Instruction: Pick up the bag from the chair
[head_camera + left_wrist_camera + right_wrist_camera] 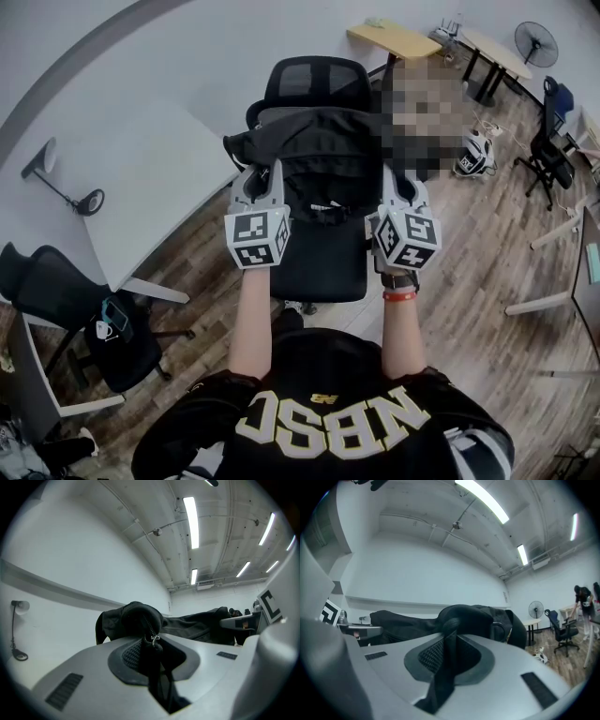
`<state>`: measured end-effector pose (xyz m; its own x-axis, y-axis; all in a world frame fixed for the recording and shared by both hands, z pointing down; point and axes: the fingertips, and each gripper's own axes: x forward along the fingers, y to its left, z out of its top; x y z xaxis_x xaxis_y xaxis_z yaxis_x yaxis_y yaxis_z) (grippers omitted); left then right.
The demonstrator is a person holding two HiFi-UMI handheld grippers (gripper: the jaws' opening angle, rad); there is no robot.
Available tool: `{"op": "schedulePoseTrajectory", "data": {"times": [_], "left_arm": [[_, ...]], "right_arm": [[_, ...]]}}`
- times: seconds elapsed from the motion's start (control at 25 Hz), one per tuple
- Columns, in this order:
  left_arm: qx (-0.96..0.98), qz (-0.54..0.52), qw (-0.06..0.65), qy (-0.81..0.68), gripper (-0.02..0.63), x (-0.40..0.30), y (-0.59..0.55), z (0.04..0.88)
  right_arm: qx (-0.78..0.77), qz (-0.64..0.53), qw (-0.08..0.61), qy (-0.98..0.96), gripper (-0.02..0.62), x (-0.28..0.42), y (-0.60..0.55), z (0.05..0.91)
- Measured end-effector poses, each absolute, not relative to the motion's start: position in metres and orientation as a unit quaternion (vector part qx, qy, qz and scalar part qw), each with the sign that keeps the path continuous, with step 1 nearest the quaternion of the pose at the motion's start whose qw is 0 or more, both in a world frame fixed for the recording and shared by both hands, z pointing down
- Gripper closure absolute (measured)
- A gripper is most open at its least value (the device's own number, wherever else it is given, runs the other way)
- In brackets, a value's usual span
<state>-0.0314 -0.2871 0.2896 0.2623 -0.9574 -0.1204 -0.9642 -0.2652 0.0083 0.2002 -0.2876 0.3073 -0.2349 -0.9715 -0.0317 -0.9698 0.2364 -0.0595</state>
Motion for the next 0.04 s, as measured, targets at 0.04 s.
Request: {"op": "schedulePoseTrajectory", "data": {"times": [0.04], "left_arm": [[-0.795,0.052,0.031,0.604,0.543,-0.0309,-0.2875,0.2903]], "right_arm": [[-0.618,-0.013,0.031,0.785,0.552,0.2009,-0.2875,0.308]]}}
